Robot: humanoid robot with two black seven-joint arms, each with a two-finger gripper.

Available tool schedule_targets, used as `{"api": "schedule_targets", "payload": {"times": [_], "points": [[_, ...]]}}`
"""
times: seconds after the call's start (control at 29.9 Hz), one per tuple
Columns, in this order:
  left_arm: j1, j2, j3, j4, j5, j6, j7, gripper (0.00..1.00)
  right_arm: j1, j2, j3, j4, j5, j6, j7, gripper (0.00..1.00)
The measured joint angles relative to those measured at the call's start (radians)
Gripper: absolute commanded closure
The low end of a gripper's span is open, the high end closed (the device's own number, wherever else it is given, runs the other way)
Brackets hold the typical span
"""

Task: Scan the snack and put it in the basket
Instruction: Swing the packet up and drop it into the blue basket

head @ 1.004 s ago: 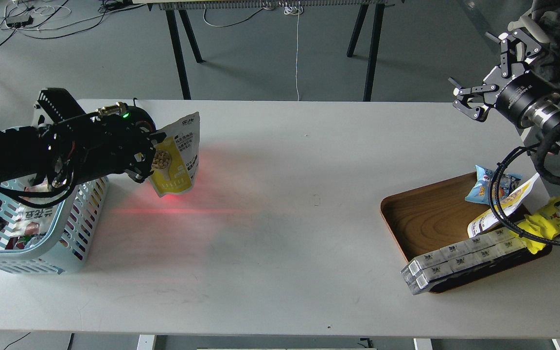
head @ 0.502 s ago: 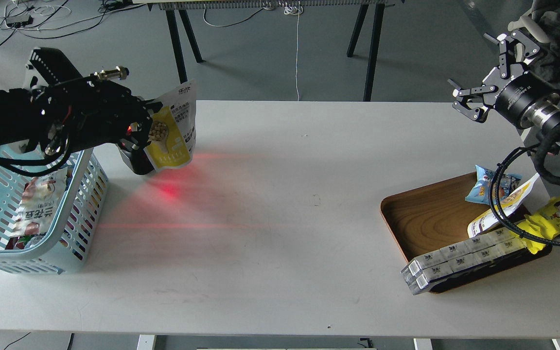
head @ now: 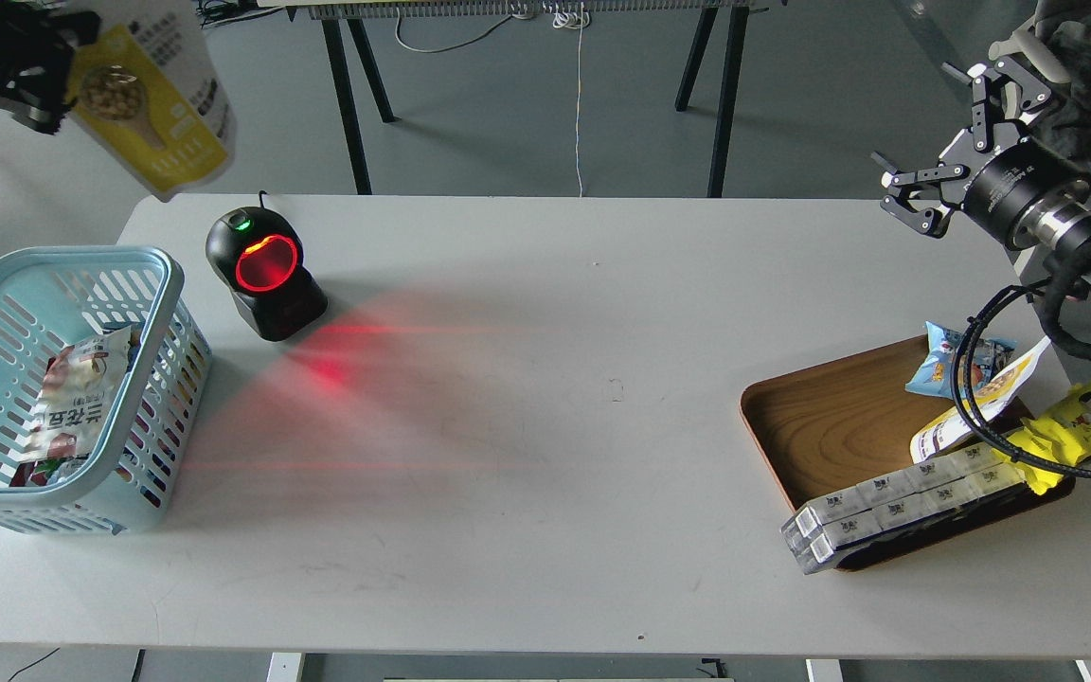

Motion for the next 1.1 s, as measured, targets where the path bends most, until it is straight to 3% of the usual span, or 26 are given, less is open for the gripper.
{"api": "schedule_targets", "payload": {"times": [0.13, 0.27, 0.5, 0.9, 1.1], "points": [[0.01, 0.059, 0.027, 0.107, -0.038, 0.061, -0.058, 1.0, 0.001, 0.002, 0.0, 0.0, 0.0, 0.0, 0.0, 0.02], [0.014, 0.11, 0.148, 0.189, -0.111, 0.157, -0.081, 1.0, 0.001, 0.006, 0.0, -0.001, -0.001, 0.0, 0.0, 0.02], [0.014, 0.184, 0.418, 0.205, -0.188, 0.347, -0.087, 1.0, 0.001, 0.007, 0.0, -0.002, -0.001, 0.0, 0.0, 0.02], [0.015, 0.197, 0.801, 0.207, -0.243, 0.646, -0.077, 1.0, -0.003, 0.006, -0.001, 0.003, -0.001, 0.003, 0.001, 0.02], [0.015, 0.202, 0.931, 0.195, -0.244, 0.737, -0.085, 1.0, -0.001, 0.006, -0.001, 0.007, -0.007, 0.004, 0.002, 0.02]]}}
